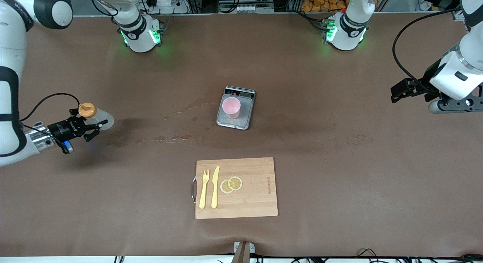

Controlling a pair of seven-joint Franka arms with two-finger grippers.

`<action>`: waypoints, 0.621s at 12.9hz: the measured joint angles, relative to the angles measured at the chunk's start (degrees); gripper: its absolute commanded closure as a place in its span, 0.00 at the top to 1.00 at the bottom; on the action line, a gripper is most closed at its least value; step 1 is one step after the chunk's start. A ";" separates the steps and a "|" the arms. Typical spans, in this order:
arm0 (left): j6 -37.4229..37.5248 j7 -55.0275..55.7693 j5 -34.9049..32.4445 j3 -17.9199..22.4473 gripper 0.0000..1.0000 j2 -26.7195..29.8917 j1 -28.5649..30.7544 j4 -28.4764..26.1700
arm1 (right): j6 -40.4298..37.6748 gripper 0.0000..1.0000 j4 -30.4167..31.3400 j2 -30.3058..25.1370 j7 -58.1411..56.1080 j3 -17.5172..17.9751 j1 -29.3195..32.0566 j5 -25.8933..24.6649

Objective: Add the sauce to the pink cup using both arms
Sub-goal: 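Carry the sauce bottle back beside the scale with the right gripper, then lower the bottle upright onto the table and open the right gripper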

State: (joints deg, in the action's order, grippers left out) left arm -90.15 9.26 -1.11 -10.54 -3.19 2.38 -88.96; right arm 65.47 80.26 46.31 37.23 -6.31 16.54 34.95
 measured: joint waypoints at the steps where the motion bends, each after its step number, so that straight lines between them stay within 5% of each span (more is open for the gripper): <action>1: 0.00 0.00 0.00 -0.04 1.00 0.00 -0.01 0.01 | 0.24 0.03 0.02 0.98 -2.28 0.03 0.00 0.10; 8: 0.00 0.00 0.00 -0.78 1.00 0.00 -0.05 0.00 | 2.99 0.08 0.20 6.96 -13.14 -0.01 2.55 0.11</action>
State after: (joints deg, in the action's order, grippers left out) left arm -90.15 9.26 -1.11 -11.32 -3.20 2.33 -88.96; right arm 68.46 80.46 53.27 24.08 -6.31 19.09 35.06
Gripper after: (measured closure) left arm 0.000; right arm 0.581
